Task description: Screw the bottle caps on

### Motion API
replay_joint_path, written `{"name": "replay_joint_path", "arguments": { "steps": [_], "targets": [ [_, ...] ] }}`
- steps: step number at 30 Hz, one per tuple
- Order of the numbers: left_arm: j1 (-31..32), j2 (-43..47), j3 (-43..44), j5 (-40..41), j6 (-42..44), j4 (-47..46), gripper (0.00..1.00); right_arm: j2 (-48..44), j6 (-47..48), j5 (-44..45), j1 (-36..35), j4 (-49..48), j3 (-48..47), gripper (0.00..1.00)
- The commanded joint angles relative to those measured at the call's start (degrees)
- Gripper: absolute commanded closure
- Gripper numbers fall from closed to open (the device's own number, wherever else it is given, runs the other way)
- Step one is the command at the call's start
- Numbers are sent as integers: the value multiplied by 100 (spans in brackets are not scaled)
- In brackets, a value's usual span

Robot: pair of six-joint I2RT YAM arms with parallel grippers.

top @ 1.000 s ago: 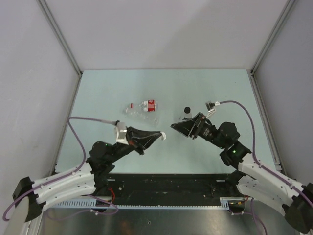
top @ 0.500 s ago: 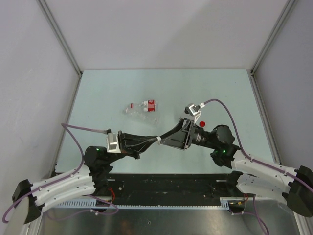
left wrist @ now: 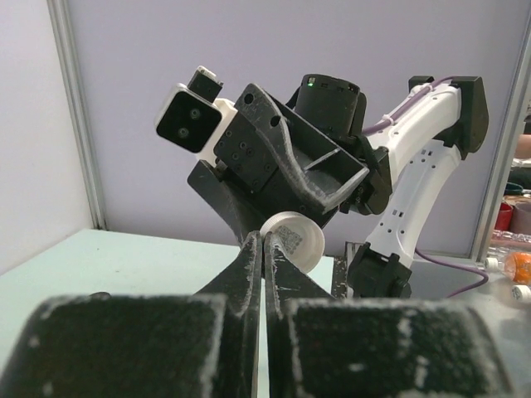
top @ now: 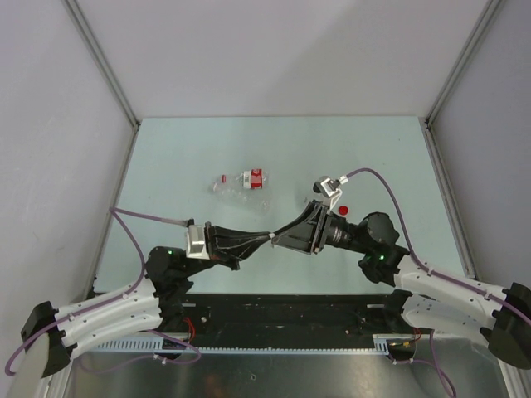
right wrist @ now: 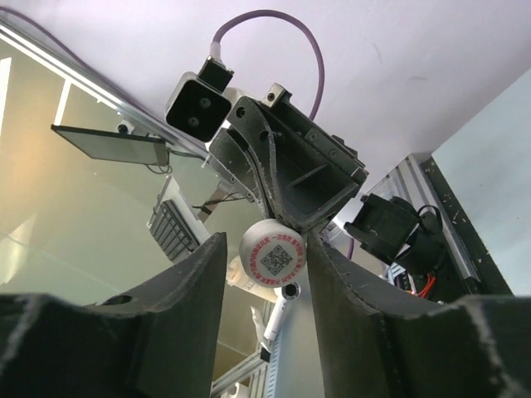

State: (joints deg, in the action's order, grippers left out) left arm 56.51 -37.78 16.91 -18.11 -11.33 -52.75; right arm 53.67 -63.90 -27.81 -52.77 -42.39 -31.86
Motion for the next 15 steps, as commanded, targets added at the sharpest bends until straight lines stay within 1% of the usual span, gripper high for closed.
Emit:
{"name": "replay_joint_path", "arguments": {
  "steps": [1, 6, 9, 11, 13, 15],
  "targets": [
    [27, 14, -41, 114, 126, -236, 100, -252, 178, 172, -35, 189, -242, 55],
    [23, 51, -107, 386, 133, -236, 100, -449, 361, 282, -38, 489, -242, 59],
    [18, 11, -90, 401, 123, -239, 100, -480, 414, 280, -48, 490, -242, 66],
    [22, -40, -69, 382, 123, -236, 100, -454, 429, 220, -48, 430, -242, 69],
    [23, -103, -33, 357, 116, -240, 100, -419, 426, 161, -42, 351, -242, 68],
    [24, -185, 20, 294, 92, -243, 100, -375, 427, 96, -41, 261, -246, 63]
  ]
}}
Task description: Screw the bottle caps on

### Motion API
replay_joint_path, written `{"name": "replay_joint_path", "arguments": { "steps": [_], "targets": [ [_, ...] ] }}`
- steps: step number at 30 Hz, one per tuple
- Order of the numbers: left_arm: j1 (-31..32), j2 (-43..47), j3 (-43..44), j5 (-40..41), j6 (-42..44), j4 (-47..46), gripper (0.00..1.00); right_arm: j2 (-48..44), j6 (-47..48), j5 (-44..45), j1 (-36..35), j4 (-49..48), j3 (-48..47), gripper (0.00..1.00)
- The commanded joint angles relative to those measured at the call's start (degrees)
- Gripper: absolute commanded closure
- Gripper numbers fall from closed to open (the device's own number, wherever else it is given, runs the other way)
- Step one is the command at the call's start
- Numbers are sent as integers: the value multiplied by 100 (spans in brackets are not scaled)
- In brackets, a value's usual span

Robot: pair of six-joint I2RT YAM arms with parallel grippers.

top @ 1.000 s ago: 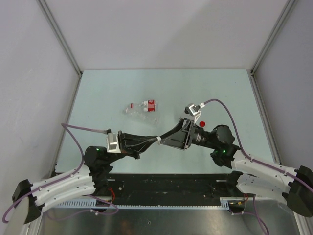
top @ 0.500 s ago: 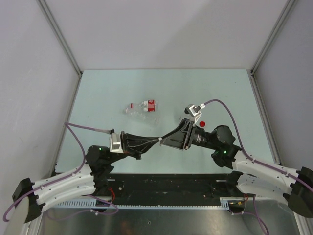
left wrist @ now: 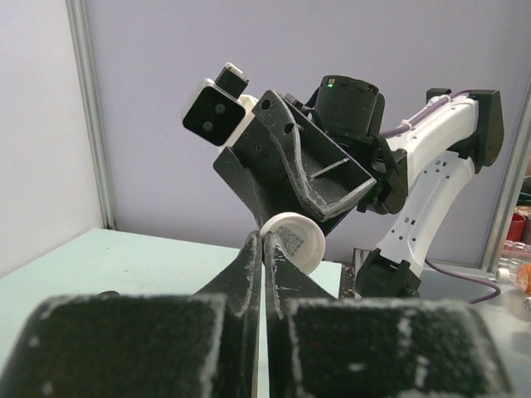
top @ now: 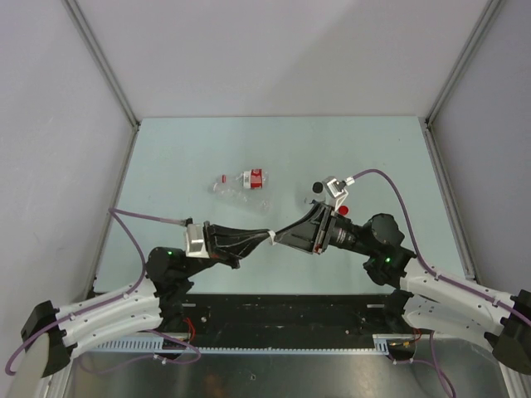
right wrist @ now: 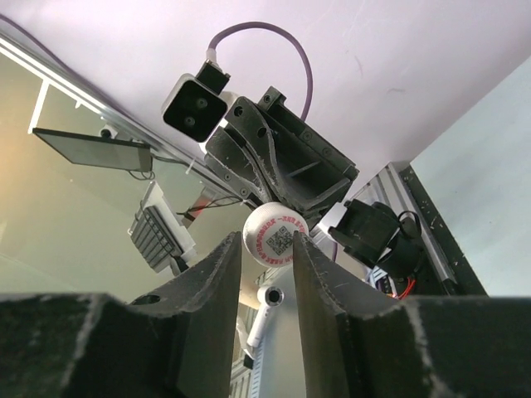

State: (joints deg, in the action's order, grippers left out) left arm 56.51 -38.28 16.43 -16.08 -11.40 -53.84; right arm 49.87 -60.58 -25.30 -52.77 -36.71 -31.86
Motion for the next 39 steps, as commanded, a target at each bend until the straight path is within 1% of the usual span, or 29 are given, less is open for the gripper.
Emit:
{"name": "replay_joint_path", "arguments": {
  "steps": [1, 4, 7, 13, 18, 23, 28, 34, 39],
  "targets": [
    [21, -170, 92, 40, 83, -135, 100, 28, 97, -171, -36, -322, -244, 61],
    [26, -223, 146, -66, 38, -181, 100, 58, 109, -120, -24, -238, -243, 57],
    [25, -231, 164, -157, 7, -269, 100, 99, 123, -91, -17, -203, -242, 56],
    [29, -209, 145, -289, -46, -427, 100, 214, 103, -142, -12, -363, -242, 55],
    [21, -252, 112, -316, -88, -714, 100, 390, -52, -314, -14, -687, -242, 54],
    [21, -182, -3, -136, -45, -812, 100, 457, -231, -627, -28, -1071, -242, 53],
    [18, -79, -133, -109, -6, -934, 100, 368, -254, -563, -16, -1138, -242, 52],
    [19, -106, -157, -143, 40, -977, 100, 282, -244, -419, -11, -1159, -242, 52],
    [18, -149, -138, -165, 45, -1039, 100, 414, -277, -516, -19, -1290, -242, 52]
  ]
}}
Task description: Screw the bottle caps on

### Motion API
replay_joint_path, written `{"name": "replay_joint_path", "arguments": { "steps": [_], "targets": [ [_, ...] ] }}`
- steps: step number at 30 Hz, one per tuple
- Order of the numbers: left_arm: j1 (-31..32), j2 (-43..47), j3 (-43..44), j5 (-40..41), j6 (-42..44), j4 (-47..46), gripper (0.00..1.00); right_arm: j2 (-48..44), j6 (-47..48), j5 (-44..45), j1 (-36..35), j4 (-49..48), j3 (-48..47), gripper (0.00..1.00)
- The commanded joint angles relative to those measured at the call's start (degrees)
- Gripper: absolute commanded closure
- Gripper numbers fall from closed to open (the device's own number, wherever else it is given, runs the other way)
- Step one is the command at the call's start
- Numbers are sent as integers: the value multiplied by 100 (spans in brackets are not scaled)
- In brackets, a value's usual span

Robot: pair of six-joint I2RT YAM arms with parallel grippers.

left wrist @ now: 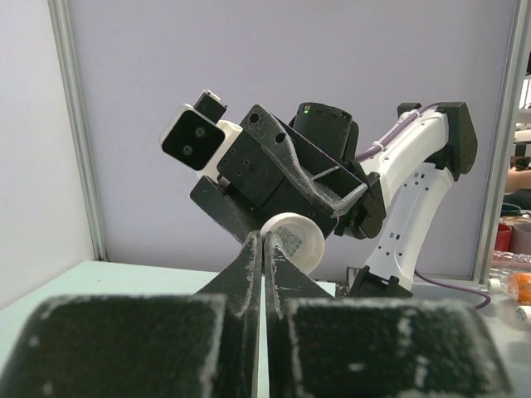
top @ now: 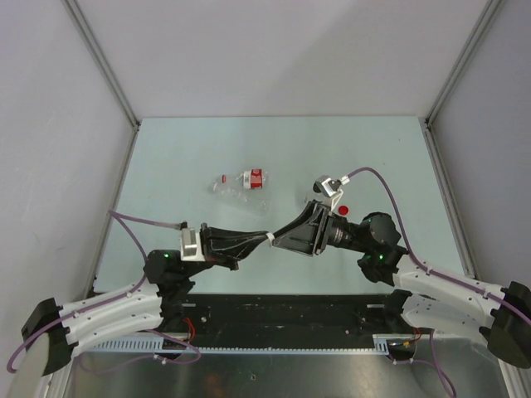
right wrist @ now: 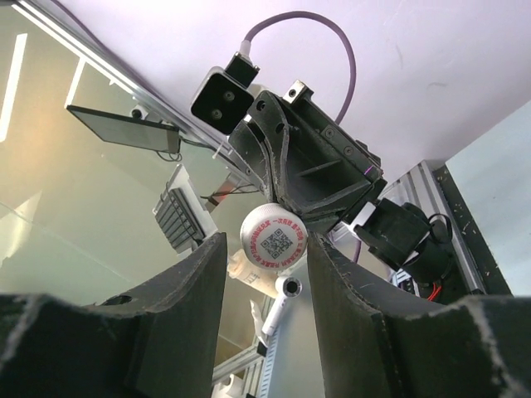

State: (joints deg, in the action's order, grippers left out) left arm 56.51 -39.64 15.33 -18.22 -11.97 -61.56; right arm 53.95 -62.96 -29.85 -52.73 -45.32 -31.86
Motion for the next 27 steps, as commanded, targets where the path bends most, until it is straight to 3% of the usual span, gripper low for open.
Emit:
{"name": "replay_joint_path", "arguments": {
  "steps": [1, 11, 21, 22, 27],
  "targets": [
    [18, -24, -21, 26, 100, -281, 100, 52, -71, -99, -20, -493, -242, 51],
    [18, -214, 9, 3, 84, -428, 100, 293, -240, -182, 4, -895, -244, 53],
    [20, -243, -41, 166, 109, -490, 100, 221, -156, -144, 51, -763, -243, 64],
    [19, -236, -58, 207, 90, -485, 97, 190, -108, -91, 60, -669, -243, 65],
    [18, -95, -222, 632, -34, -441, 51, -158, 285, 222, 293, 156, -242, 67]
  ]
}}
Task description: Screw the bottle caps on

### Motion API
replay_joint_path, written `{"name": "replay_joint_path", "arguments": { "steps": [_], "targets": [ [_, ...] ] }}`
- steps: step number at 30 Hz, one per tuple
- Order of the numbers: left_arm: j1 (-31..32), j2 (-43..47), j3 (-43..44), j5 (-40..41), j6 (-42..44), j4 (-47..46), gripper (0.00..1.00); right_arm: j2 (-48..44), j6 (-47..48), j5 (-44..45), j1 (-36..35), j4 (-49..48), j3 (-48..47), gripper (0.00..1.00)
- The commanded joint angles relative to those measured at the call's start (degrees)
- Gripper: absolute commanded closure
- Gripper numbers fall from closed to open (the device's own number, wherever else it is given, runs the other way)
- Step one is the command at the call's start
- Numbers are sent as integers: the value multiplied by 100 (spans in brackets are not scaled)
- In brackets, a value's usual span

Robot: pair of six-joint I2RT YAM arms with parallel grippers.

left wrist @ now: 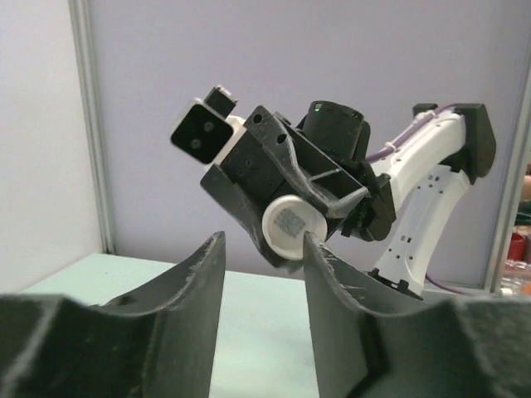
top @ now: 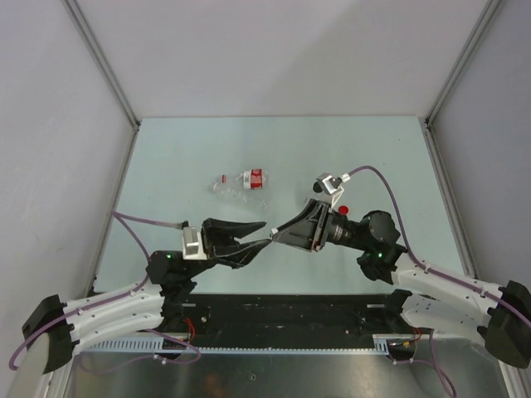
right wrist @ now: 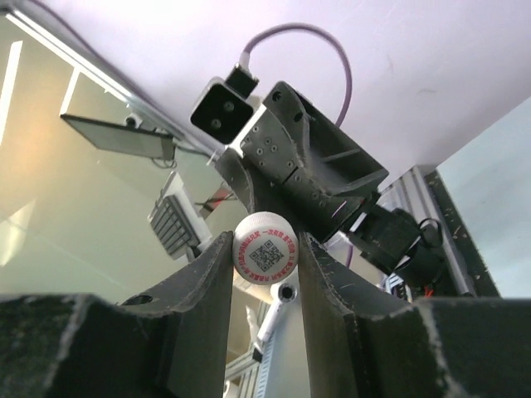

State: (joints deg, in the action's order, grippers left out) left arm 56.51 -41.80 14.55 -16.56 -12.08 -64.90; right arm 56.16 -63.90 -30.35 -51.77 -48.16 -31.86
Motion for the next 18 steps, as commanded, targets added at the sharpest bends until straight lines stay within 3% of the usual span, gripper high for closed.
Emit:
{"name": "replay_joint_path", "arguments": {
  "steps": [1, 7, 10, 13, 15, 18],
  "targets": [
    [18, 160, -175, 577, -63, -60, 41, -493, 493, 357, 279, 699, -242, 68],
    [18, 577, -237, 1408, -456, 728, 4, -1366, 1157, 1131, 809, 2471, -242, 68],
    [18, 717, 116, 3040, -1297, 2352, 1, -1835, 1498, 1722, 1068, 3474, -242, 68],
    [-141, 203, 1086, 5204, -2915, 5612, 1, -2238, 1811, 2370, 1172, 4235, -242, 68],
    [-466, -371, 1705, 5357, -3453, 6899, 1, -2442, 1958, 2706, 1205, 4583, -242, 69],
    [-998, -1144, 2154, 4609, -3920, 7313, 0, -2645, 2066, 2983, 1239, 4968, -242, 68]
  ]
}}
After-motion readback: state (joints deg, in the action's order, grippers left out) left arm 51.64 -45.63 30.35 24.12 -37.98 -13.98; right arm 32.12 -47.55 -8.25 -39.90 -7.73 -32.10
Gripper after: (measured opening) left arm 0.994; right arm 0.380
